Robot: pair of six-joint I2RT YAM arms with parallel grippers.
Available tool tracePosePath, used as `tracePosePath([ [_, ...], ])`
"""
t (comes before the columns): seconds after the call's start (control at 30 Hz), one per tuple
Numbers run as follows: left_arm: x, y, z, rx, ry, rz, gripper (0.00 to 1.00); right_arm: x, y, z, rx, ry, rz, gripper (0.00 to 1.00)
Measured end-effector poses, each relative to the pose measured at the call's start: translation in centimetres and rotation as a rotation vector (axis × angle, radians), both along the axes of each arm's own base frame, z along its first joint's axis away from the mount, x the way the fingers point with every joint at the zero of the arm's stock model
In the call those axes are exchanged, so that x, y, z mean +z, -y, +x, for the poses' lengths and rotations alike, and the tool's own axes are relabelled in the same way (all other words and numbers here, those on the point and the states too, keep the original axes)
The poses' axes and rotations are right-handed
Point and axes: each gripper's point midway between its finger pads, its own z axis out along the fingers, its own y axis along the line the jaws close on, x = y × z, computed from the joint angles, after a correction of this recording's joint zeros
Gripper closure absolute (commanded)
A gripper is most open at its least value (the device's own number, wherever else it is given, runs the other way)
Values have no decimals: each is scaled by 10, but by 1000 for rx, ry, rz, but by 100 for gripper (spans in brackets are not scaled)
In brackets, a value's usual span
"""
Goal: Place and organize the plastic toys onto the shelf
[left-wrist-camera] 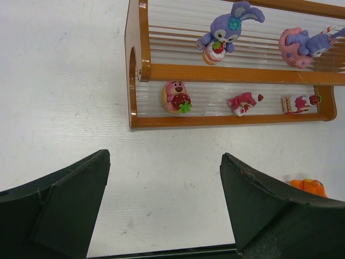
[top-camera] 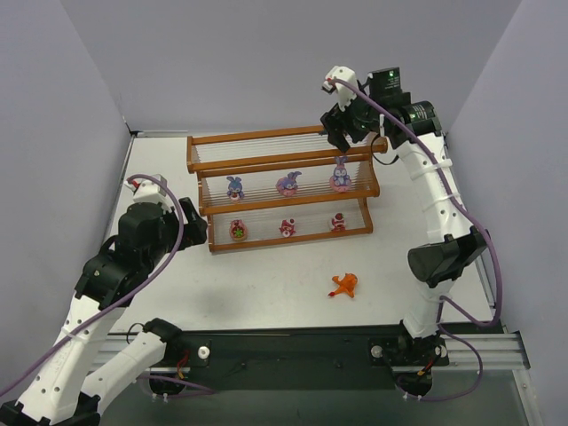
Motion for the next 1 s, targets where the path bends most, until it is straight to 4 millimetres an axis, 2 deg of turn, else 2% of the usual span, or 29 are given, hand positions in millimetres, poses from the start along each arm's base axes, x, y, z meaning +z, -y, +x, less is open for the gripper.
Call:
tracePosePath([
  [0.17,0,0,0,-1,1,-1,7,19,2,-7,-10,49,36,28],
  [0.33,2,5,-2,-32,1,-13,7,44,14,-34,-81,102,107,27],
  [0.47,8,17,-2,-91,7,-44,7,63,33,-68,-201,122,208,27],
  [0.57,14,31,-1,-149,22,-85,7,62,47,-109,-296,87,320,29],
  [0.63,16,43,-1,-193,36,-113,7,54,53,-136,-355,39,405,34],
  [0.67,16,50,-2,-216,38,-124,7,48,55,-149,-385,15,449,37],
  [0.7,14,57,-4,-240,38,-134,7,39,58,-160,-421,-24,489,47],
  [0.77,8,74,-9,-293,27,-140,7,12,63,-177,-515,-105,558,58],
  [0.8,5,83,-13,-324,21,-138,7,-8,67,-187,-582,-162,588,72],
  [0.9,-2,111,-24,-412,9,-116,7,-63,79,-208,-747,-285,618,88],
  [1.0,-10,131,-30,-459,0,-103,7,-134,90,-232,-916,-431,592,98],
])
